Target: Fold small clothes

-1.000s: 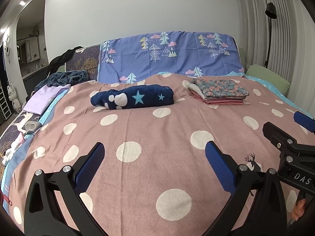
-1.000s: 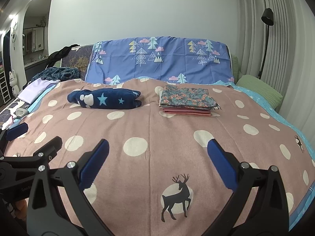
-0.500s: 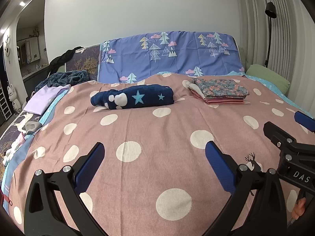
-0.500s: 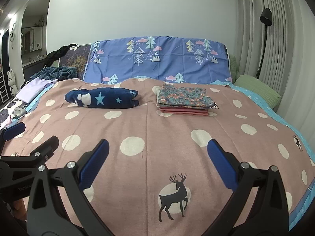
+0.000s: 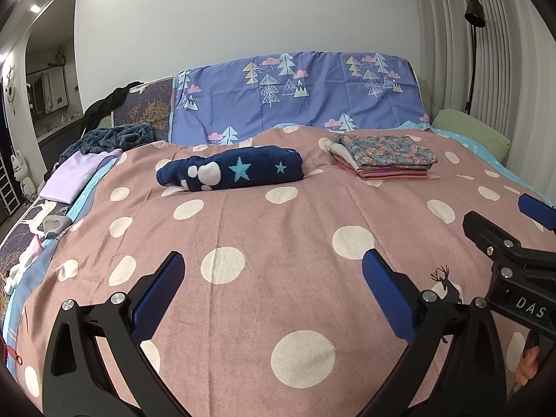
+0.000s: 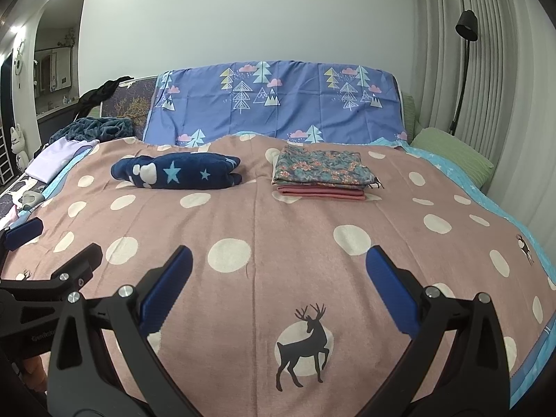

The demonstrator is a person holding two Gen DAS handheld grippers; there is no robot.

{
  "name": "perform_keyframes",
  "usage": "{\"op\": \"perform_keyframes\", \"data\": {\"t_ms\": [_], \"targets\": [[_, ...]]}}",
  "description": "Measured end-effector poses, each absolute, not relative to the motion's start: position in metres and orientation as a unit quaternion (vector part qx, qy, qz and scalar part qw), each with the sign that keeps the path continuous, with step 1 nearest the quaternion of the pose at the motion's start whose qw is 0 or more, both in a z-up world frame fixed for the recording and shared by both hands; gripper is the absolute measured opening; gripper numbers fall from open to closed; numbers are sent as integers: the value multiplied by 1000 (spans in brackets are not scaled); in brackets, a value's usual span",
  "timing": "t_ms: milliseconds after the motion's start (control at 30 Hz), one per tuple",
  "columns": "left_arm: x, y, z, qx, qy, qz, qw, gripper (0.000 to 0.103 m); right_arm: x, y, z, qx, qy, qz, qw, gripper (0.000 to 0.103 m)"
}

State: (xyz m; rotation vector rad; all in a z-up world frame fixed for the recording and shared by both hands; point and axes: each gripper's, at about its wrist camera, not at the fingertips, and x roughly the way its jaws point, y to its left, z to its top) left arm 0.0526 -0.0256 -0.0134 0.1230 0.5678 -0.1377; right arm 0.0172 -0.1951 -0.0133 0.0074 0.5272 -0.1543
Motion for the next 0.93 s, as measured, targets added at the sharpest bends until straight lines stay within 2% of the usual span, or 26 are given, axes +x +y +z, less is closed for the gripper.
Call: {"op": "perform_keyframes", "data": {"t_ms": [933], "targets": [[52, -28, -14, 63, 278, -69, 956, 102, 17, -203, -15, 6, 262, -84, 962, 101]]}}
